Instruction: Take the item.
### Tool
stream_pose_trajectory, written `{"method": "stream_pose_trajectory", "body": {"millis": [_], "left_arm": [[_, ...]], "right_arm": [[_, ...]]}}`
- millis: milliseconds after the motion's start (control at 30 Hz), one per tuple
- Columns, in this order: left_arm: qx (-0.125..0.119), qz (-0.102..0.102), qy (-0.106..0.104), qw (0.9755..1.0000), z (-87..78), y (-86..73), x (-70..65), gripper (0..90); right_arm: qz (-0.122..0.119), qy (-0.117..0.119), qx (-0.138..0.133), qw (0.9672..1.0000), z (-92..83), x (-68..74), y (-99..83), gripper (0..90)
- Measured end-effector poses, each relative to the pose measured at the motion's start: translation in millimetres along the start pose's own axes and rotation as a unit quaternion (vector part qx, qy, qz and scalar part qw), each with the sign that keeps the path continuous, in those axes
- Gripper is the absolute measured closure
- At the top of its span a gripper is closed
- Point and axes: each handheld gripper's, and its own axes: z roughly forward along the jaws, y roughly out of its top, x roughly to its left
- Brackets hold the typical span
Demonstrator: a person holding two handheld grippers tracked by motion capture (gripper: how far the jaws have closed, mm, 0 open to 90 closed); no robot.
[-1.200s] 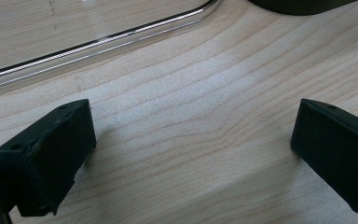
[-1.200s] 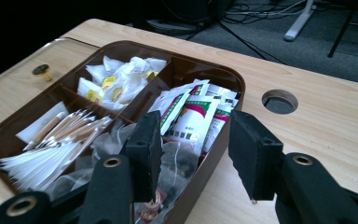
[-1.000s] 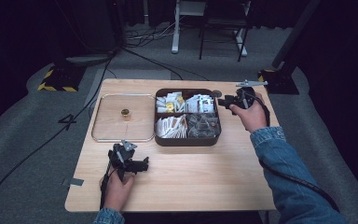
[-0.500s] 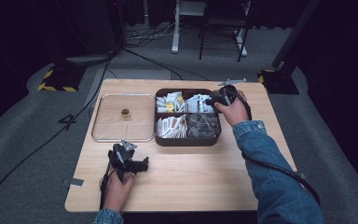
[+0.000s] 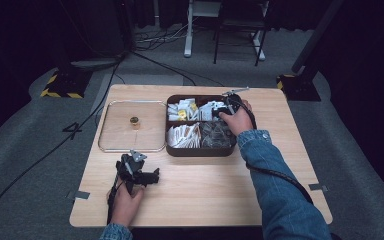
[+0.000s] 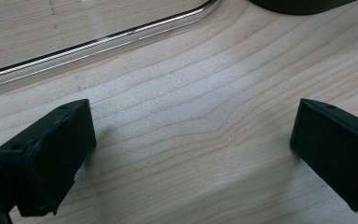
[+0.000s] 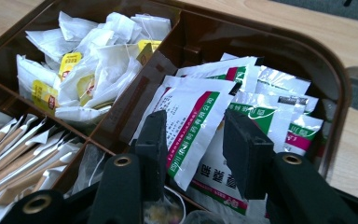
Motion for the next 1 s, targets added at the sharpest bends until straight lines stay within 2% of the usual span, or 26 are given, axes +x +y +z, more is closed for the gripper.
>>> {"method": "stream_pose_trajectory", "body": {"millis": [200,267,300,367,467,667,767,1000], "left_arm": [[0.000,0.000,0.000,1.0000,0.0,0.0,0.0,0.4],[0.000,0.000,0.000,1.0000,0.0,0.0,0.0,0.4],[0.000,0.000,0.000,1.0000,0.0,0.0,0.0,0.4],[0.000,0.000,0.000,1.0000,0.0,0.0,0.0,0.4],[0.000,0.000,0.000,1.0000,0.0,0.0,0.0,0.4],[0.000,0.000,0.000,1.0000,0.0,0.0,0.1,0.4],[0.000,0.000,0.000,1.0000,0.0,0.0,0.0,0.4],[-0.001,-0.001,0.000,1.0000,0.1,0.0,-0.1,0.4]], "right_arm": [[0.022,-0.001,0.006,0.9997,2.7,-0.2,0.8,64.0],[0.025,-0.006,0.010,0.9996,2.9,-0.1,0.8,64.2],[0.028,-0.015,0.017,0.9994,3.5,-0.4,0.3,64.5],[0.030,-0.017,0.019,0.9992,3.6,-0.6,0.1,65.0],[0.037,-0.004,0.019,0.9991,4.4,0.4,0.1,67.7],[0.031,0.000,0.006,0.9995,2.9,7.1,4.6,69.7],[0.021,0.006,0.001,0.9998,3.2,14.2,9.6,70.0],[0.020,0.011,0.011,0.9997,13.3,23.0,11.8,68.3]]}}
